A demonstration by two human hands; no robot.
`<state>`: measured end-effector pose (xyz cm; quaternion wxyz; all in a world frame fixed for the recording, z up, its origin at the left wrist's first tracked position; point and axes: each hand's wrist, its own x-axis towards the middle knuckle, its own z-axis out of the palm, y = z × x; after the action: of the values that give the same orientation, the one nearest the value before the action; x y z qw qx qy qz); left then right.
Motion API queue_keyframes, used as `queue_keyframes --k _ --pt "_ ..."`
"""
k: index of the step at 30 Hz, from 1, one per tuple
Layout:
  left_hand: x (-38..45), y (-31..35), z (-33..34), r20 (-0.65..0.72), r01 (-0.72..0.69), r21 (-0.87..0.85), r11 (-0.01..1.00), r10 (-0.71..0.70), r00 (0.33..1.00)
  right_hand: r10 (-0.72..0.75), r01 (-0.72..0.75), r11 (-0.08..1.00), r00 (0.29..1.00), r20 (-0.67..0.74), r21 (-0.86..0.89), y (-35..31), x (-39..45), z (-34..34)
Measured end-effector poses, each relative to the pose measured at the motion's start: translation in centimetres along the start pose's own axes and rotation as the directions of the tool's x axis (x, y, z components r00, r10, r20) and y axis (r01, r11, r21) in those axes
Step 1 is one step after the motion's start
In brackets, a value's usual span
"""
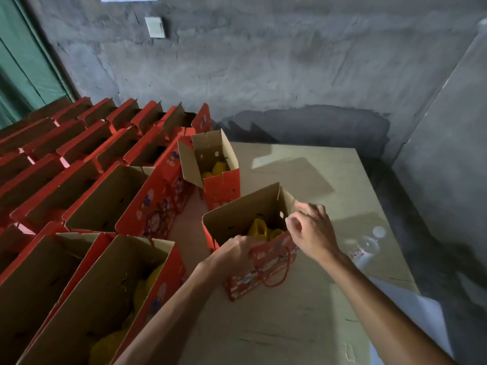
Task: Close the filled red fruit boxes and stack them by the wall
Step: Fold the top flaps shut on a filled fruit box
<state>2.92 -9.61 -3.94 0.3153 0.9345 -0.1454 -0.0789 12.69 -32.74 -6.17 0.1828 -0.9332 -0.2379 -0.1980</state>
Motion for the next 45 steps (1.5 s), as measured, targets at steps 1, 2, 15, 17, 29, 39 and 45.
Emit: queue_keyframes --k 1,2,15,17,29,39,45 --pt "0.2 0.2 -0.1 0.034 -0.032 -0.002 0.999 0.032 0.999 -0.059 0.057 0.994 0.998 -0.016 -0.088 1.0 -0.6 -0.5" --pt "0.4 0.3 -0.1 0.055 -0.067 -0.009 0.998 0.068 0.996 -0.089 0.087 0.986 0.996 -0.011 -0.144 1.7 -1.3 -1.1" --pt "0.4 1.5 0.3 0.175 -0.14 -0.163 0.977 0.169 0.97 0.186 -0.226 0.971 0.919 0.348 0.077 1.8 -9.0 -5.9" --pt "0.3 1.6 0.1 -0.148 -0.192 -0.212 0.958 0.163 0.975 0.27 -0.302 0.926 0.949 0.161 0.228 2.3 -9.4 -7.0" --pt "5.1 2.1 0.1 -0.11 0.488 -0.065 0.871 -0.492 0.864 0.47 -0.528 0.845 0.81 0.351 0.087 3.6 -7.4 -6.6" --pt "7.3 5.5 5.5 0.222 0.466 0.183 0.865 -0.499 0.838 0.442 -0.472 0.877 0.727 0.525 -0.084 0.6 -4.9 -2.3" --pt "6.4 0.2 3.7 -0.018 0.5 -0.13 0.856 -0.506 0.862 0.533 -0.69 0.691 0.689 0.491 0.216 5.0 -7.4 -2.5"
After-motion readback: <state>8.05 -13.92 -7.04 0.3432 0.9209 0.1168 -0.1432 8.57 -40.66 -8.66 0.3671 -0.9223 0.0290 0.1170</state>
